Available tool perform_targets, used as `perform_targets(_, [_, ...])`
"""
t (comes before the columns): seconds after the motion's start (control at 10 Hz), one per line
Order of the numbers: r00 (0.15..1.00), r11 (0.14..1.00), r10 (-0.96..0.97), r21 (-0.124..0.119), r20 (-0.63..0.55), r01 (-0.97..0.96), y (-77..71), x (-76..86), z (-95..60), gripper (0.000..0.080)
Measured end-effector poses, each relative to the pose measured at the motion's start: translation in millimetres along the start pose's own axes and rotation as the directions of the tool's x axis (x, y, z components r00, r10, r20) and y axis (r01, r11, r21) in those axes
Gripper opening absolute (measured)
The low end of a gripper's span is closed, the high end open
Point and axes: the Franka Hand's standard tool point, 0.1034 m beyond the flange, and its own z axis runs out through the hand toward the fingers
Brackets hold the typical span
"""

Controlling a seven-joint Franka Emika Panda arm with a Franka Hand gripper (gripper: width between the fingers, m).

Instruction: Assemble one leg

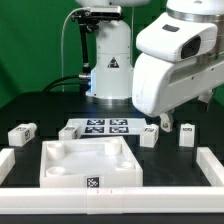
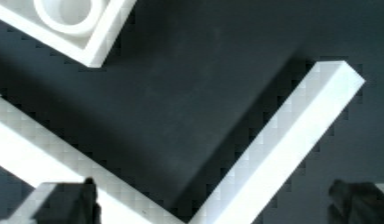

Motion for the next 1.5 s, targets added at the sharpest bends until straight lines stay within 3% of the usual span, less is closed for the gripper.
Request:
perform_targets(1.0, [1.000,1.000,-0.001,0.001,0.002,0.001,-0.3,-0.6,1.4,0.0650])
perform_targets(1.1, [0.999,0.999,-0.030,-0.010,-0.016,0.030,2.1,-0.1,1.6,0.0650])
perform_targets(1.2, [0.989,0.991,-0.120,-0.063,-0.086,0.114,6.1,-10.7,9.7,0.0650])
perform_targets(1.4, [0.941,0.944,-0.315,-0.142,-0.121,0.298,10.2,-49.2,24.5,0.0650])
perform_targets(1.5, [0.890,0.890,-0.442,-0.179,-0.113,0.419,19.4,-65.1,29.6,0.0650])
